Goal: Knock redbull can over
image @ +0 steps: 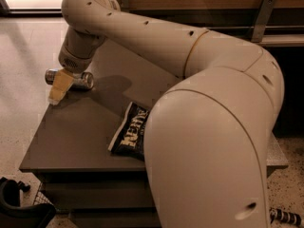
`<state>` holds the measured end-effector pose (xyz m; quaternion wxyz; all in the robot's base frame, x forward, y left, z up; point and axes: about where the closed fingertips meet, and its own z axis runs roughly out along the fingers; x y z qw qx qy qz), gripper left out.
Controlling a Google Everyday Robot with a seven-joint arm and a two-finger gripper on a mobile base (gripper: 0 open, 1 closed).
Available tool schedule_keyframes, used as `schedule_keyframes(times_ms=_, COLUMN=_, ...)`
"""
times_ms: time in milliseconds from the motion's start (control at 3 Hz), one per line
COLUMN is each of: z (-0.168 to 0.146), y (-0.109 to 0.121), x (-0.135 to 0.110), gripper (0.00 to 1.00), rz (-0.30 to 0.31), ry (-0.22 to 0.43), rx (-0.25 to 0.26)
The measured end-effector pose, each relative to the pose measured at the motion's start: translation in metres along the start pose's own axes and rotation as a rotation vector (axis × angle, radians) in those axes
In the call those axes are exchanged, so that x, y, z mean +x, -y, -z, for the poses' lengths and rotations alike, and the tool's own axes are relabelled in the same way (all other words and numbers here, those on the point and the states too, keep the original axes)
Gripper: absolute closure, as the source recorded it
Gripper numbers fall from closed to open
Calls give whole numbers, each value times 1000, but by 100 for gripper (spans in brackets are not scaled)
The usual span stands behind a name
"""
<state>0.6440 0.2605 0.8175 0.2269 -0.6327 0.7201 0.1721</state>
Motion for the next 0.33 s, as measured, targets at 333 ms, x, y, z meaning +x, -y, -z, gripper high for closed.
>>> schedule_keyframes(times_ms=333, z=0, y=0, x=0, gripper=0, rz=0, ry=0, rx=0)
